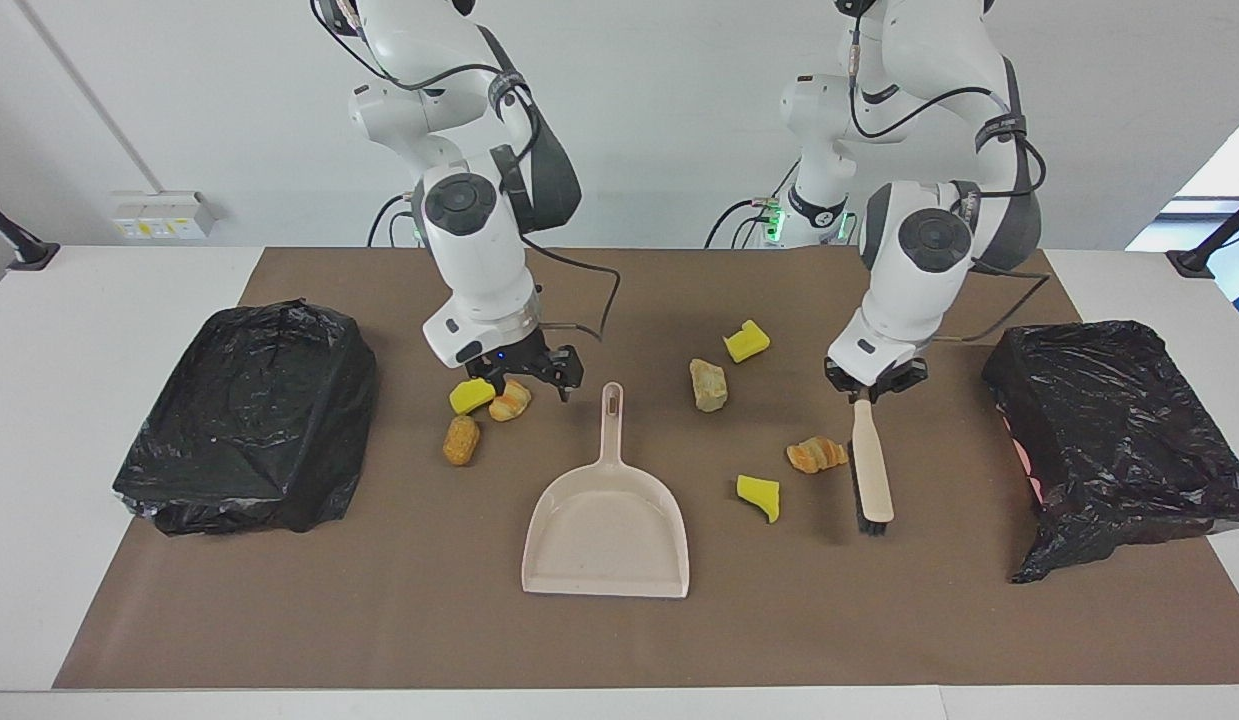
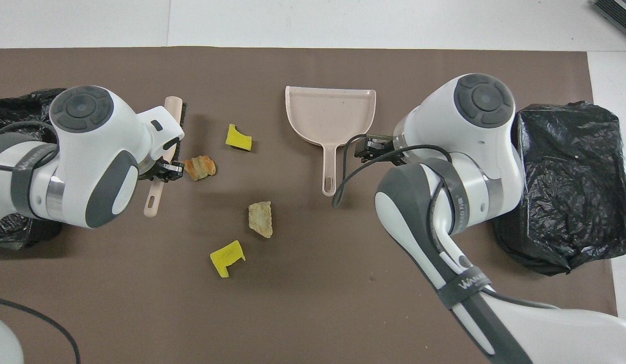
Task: Sweep and dump trash in bin
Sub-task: 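Lift the brush with the left gripper while the right gripper grasps the dustpan, then place the dustpan near the debris with the right gripper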
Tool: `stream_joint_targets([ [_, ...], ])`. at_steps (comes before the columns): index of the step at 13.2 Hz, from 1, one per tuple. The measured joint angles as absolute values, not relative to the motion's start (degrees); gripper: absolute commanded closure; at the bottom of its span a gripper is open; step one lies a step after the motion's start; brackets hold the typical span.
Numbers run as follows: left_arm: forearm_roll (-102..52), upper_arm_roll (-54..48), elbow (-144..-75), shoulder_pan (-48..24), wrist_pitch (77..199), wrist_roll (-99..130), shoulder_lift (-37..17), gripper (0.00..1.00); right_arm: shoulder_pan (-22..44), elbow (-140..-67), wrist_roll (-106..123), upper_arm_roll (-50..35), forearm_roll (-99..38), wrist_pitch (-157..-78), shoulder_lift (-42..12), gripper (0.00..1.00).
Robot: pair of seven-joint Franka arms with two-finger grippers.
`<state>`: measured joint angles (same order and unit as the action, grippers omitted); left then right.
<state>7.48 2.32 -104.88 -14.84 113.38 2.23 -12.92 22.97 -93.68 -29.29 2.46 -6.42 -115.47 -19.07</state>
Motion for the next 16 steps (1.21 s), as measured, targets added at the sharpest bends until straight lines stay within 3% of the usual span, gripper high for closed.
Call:
stream_joint_targets([
  [4,8.1,2.2,-105.0,-10.9,115.3,-11.4,-15.0,1.00,27.9,-89.5,-30.2,2.3,-6.4,-120.1,-26.8,0.00],
  [7,8.2,1.0,-108.5,-11.0,115.3,-16.3,-14.1,1.00,30.1,-89.1,-30.3,2.4,-4.8,-122.4,-29.7,0.03],
  [8,8.2,0.5,-110.2,-11.2,115.3,-17.9,-13.2,1.00,30.1,-88.9,-30.3,2.4,-4.7,-122.4,-29.8,0.16],
  [9,8.2,0.2,-112.0,-12.1,115.3,-18.9,-12.1,1.00,30.1,-88.8,-30.3,2.4,-4.6,-122.4,-29.8,0.39],
  [10,8.0,0.1,-114.0,-13.6,115.2,-19.1,-10.6,1.00,30.1,-88.7,-30.3,2.4,-4.6,-122.4,-29.8,0.75],
  [11,7.5,0.0,-115.9,-15.1,115.0,-19.1,-9.2,1.00,30.3,-88.8,-30.3,2.4,-4.6,-122.3,-29.8,0.91],
  [12,6.5,0.0,-117.5,-16.6,114.3,-19.1,-7.9,1.00,30.4,-88.9,-30.7,2.4,-4.6,-122.2,-29.8,1.00],
  [16,4.3,-0.1,-118.8,-19.5,106.6,-19.0,-3.7,1.00,30.5,-88.9,-32.6,2.4,-4.4,-121.9,-29.8,1.00],
])
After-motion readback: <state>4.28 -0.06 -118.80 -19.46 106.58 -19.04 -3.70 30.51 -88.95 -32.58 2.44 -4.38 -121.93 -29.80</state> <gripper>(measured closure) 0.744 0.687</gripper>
